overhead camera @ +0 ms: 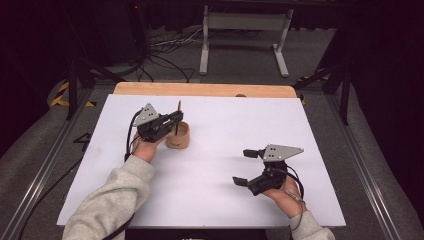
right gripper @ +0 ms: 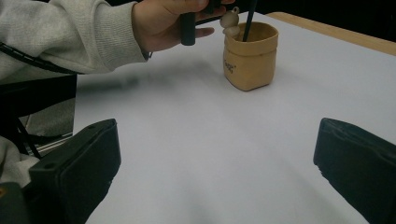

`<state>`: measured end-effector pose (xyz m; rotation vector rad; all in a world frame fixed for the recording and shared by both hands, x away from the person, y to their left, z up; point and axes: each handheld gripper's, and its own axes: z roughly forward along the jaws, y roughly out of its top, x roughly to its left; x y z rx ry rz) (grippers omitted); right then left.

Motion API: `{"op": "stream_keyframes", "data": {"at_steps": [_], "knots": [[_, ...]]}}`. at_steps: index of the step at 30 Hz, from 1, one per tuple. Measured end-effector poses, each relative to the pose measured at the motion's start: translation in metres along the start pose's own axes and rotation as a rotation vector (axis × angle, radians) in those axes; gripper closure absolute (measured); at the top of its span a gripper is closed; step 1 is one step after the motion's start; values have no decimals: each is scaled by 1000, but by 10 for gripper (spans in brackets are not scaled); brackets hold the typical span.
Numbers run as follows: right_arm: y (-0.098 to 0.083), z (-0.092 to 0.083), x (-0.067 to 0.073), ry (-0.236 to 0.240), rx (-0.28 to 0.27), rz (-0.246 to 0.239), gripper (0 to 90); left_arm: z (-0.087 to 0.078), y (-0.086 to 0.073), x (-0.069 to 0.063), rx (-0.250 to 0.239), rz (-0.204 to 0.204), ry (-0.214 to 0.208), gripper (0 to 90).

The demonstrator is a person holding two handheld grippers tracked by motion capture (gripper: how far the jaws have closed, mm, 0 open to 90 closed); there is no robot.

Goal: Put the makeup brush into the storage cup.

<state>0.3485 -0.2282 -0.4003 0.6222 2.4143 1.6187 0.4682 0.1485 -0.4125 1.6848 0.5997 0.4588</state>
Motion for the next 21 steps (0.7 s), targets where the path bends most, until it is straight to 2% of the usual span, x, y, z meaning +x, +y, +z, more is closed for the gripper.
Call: {"op": "stream_keyframes", "data": {"at_steps": [10, 11, 13, 17, 19, 21], "knots": [[0, 1, 1, 6, 0, -6, 14, -1, -3, 0, 15, -3, 0, 812], [0, 0, 1, 3, -2, -9, 16, -1, -3, 1, 10, -9, -2, 782], [1, -1, 1, -4, -9, -10, 17, -2, -4, 1, -6, -7, -13, 635], [0, -3, -1, -11, -16, -5, 17, -4, -3, 0, -31, -22, -33, 460], [-1, -4, -2, -16, -20, -1, 17, -5, -2, 0, -41, -28, -39, 321], [-1, -5, -3, -24, -26, 0, 16, -8, -1, -2, -54, -47, -59, 261]]}}
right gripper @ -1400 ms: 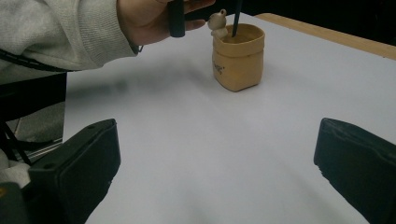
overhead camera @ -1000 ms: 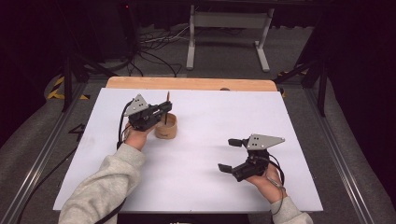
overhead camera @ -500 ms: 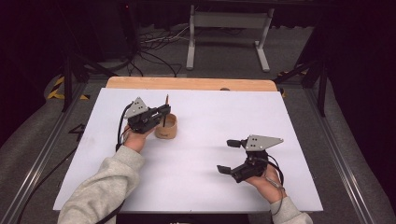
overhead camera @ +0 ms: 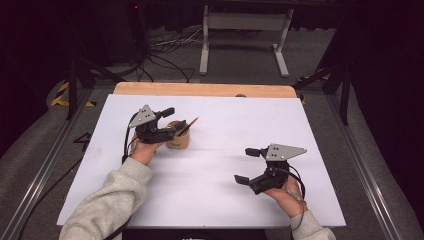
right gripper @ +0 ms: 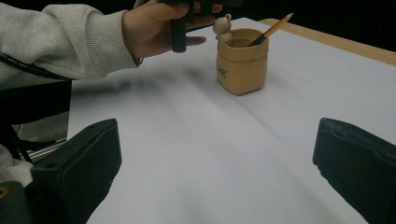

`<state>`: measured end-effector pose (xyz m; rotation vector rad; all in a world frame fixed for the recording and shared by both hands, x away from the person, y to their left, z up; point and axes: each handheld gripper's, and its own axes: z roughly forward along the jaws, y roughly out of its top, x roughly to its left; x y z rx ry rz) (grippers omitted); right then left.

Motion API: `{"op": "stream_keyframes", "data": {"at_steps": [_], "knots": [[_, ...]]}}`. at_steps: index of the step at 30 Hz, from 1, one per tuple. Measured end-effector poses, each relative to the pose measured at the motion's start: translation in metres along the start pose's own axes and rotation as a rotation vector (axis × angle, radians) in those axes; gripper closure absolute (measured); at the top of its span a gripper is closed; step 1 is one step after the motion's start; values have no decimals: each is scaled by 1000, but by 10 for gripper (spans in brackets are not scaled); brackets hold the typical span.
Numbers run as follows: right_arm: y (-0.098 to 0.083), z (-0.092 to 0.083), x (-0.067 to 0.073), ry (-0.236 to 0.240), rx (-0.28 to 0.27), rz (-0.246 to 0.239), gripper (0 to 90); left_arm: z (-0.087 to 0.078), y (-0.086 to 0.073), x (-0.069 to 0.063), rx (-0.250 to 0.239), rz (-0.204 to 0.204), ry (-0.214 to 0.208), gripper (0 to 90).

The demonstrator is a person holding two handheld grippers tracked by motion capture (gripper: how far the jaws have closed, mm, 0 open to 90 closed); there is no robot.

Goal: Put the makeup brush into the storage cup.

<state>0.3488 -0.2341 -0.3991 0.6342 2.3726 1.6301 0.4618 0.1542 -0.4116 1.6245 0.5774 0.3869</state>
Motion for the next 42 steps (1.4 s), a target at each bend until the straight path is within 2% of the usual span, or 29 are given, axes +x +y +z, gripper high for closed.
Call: {"op": "stream_keyframes", "data": {"at_steps": [3, 8, 15, 21, 27, 29, 37, 39, 42], "knots": [[0, -2, -1, -14, -12, 1, 15, -5, 4, -4, 2, -5, -12, 137], [0, -6, -4, -43, -31, -1, 9, -18, 11, -13, -9, 20, -37, 88], [0, -14, -7, -105, -71, -18, 0, -38, 19, -24, -13, 30, -56, 20], [-1, -20, -11, -133, -97, -16, 0, -55, 19, -31, -10, 32, -76, 12], [-2, -23, -12, -157, -116, -14, 0, -70, 14, -34, 7, 11, -78, 6], [-3, -23, -13, -165, -121, -15, 0, -75, 12, -35, 11, 17, -79, 6], [-7, -28, -12, -209, -144, -20, 0, -97, 4, -36, 20, 17, -64, 6], [-8, -30, -11, -235, -156, -27, 0, -103, -1, -37, 21, 19, -40, 3], [-9, -32, -10, -247, -169, -28, 0, -108, -5, -38, 13, 6, -34, 2]]}}
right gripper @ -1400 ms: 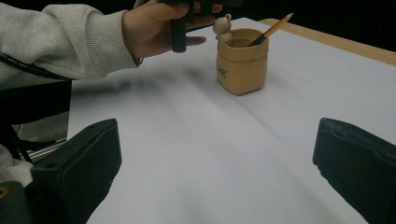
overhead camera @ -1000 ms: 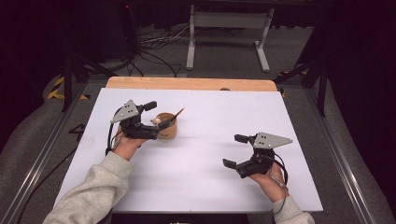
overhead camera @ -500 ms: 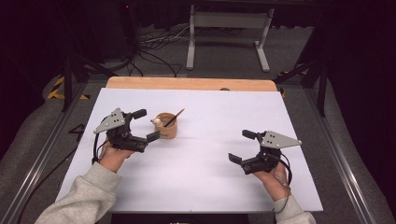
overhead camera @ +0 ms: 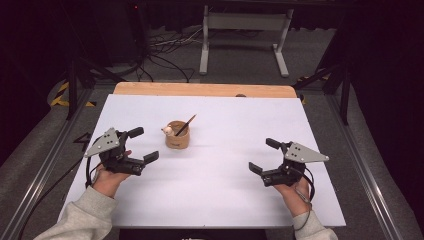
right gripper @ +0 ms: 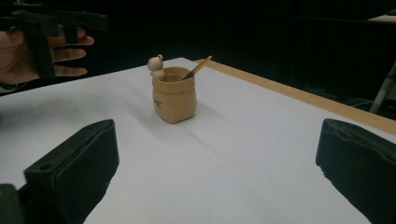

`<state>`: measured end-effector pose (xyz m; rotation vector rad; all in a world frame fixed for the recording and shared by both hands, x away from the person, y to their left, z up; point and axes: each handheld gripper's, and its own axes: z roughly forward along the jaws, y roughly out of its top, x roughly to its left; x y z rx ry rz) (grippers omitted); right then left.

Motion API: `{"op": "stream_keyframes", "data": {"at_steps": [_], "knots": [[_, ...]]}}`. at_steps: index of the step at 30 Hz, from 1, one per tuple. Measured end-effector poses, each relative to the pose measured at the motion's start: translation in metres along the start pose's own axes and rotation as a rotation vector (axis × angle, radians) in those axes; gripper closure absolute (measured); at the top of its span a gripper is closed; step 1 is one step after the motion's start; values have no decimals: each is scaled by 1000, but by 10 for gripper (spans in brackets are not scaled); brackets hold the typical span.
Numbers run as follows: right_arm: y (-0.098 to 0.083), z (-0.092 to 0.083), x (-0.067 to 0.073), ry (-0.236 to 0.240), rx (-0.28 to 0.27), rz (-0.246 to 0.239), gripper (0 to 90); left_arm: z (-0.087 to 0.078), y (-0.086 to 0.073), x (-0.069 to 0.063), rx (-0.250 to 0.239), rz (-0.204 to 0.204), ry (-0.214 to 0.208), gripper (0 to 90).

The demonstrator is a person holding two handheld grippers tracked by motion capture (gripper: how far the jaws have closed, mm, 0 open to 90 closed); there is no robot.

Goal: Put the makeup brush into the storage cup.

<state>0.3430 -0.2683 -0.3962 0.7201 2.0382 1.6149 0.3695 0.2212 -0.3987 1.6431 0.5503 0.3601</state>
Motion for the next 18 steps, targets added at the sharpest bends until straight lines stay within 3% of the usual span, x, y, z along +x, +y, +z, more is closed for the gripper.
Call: {"op": "stream_keyframes", "data": {"at_steps": [7, 12, 18], "knots": [[-4, -4, 1, -16, -2, -5, 0, -9, -13, -2, -13, -23, 17, 1], [-8, -8, 0, -29, -4, -4, 0, -17, -22, -5, -14, -5, 54, 1], [-15, -12, 0, -45, -4, -4, 0, -23, -31, -8, -1, -2, 52, 2]]}}
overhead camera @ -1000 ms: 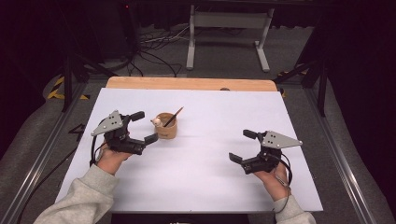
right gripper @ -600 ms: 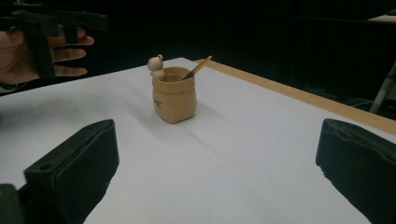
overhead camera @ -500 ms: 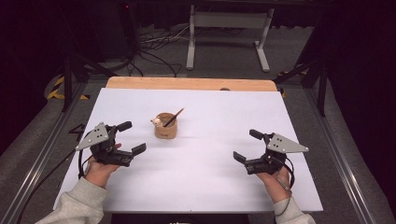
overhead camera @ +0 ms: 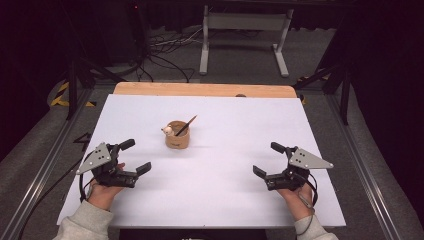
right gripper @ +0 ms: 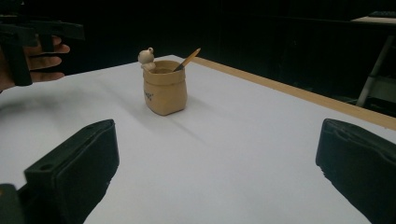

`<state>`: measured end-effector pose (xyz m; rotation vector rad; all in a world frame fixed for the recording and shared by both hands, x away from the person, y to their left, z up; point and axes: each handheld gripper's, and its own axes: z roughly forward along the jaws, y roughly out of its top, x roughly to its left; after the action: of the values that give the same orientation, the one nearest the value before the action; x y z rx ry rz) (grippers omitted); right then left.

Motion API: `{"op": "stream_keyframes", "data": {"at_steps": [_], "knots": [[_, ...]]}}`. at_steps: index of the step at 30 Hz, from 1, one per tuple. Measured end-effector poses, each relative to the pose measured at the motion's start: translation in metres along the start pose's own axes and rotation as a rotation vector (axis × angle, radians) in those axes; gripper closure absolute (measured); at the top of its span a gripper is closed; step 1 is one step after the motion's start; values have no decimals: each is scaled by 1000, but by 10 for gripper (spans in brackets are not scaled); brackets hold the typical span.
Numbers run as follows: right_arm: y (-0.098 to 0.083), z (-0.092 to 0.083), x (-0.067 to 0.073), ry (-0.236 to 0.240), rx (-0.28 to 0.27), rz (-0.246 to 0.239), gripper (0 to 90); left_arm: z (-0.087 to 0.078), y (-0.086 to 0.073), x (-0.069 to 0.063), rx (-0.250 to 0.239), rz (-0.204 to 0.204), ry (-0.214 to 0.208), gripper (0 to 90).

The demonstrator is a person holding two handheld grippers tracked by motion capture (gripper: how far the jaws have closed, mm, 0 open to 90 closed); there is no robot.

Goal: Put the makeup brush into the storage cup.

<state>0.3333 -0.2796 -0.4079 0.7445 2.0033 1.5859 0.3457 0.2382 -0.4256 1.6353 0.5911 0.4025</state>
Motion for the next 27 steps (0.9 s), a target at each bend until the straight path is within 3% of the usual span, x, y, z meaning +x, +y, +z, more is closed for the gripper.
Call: {"op": "stream_keyframes", "data": {"at_steps": [11, 14, 18, 24, 27], "knots": [[-13, -4, 0, -22, 6, -3, 0, -2, -15, 1, 5, -5, 2, 1], [-18, -5, -2, -35, 0, 6, 0, -2, -18, 2, -2, -15, 3, 2], [-23, -6, -3, -75, -13, -9, 6, 0, -24, 4, 26, -6, 7, 2], [-31, -6, -6, -89, -24, 8, 5, 1, -29, 6, 27, -1, 9, 3], [-32, -5, -6, -95, -20, -20, 13, 0, -29, 8, 26, -4, 15, 3]]}}
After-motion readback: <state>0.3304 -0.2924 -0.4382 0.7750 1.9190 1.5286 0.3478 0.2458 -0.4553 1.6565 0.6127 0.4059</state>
